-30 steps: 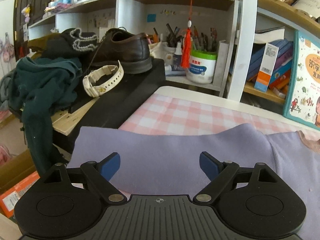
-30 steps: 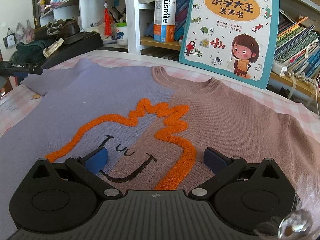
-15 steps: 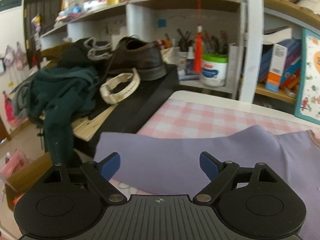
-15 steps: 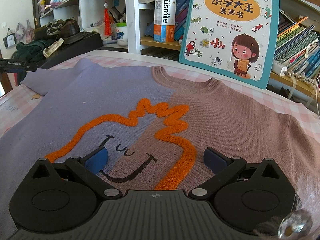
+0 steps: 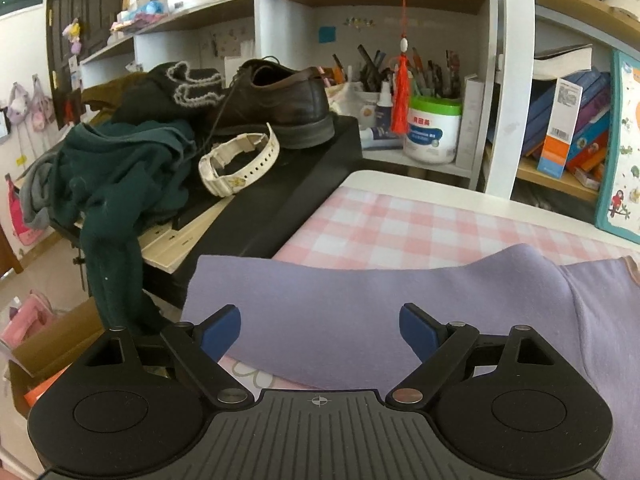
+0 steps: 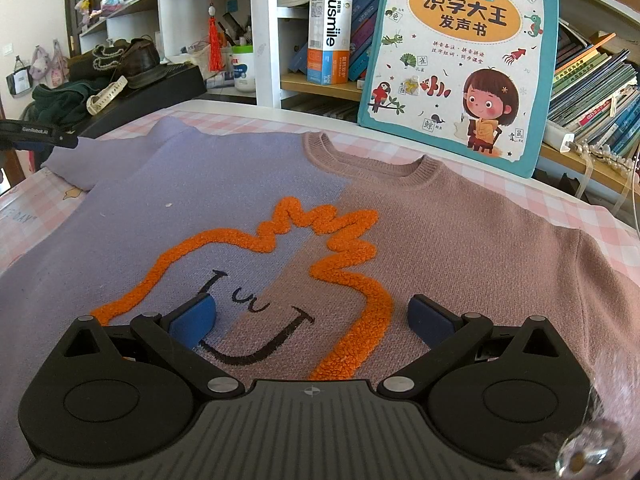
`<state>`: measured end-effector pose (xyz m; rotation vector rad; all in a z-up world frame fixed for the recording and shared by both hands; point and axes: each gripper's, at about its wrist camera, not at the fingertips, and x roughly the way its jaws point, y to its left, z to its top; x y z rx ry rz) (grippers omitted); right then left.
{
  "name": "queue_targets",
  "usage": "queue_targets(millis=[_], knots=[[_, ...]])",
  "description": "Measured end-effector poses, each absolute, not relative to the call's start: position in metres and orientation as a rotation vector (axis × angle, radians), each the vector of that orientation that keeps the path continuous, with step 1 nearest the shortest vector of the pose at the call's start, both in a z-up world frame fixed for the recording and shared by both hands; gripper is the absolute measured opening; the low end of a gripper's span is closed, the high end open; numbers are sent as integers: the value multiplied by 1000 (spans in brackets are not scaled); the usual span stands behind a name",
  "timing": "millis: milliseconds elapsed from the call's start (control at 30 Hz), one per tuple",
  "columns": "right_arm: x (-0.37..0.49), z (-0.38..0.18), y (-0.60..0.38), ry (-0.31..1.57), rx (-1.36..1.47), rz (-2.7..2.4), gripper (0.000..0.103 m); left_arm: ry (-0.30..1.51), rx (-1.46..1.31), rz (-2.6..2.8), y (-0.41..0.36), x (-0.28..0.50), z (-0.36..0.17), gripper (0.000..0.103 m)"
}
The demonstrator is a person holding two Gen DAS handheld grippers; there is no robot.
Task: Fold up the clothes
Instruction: 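Move the left gripper over the lavender sleeve end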
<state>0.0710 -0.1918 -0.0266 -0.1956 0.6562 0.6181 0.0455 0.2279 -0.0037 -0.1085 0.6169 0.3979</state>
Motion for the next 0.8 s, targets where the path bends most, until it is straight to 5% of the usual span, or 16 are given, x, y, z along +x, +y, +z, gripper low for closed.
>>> queue_targets(millis=[800], knots=[[71,-26,-192,656,-196,618,103,596,-115,355,232,32,3,89]])
